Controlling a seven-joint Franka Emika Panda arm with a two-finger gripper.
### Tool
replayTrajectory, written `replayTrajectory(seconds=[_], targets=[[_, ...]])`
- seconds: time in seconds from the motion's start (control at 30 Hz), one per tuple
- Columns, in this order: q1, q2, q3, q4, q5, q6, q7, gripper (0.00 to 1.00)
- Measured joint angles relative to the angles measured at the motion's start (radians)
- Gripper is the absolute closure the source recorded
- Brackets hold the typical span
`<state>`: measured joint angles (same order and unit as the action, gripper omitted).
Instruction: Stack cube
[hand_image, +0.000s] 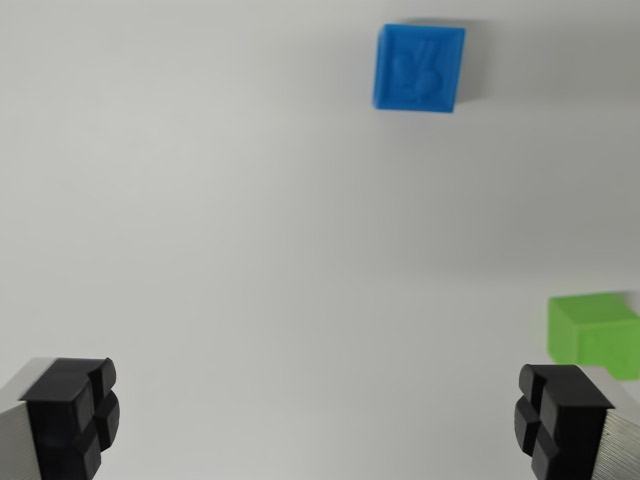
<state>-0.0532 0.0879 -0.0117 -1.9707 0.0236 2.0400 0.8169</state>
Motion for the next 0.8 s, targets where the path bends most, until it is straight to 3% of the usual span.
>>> replayTrajectory(seconds=[0.8], targets=[[-0.023, -0.028, -0.024, -0.097, 0.000, 0.068, -0.063, 0.00]])
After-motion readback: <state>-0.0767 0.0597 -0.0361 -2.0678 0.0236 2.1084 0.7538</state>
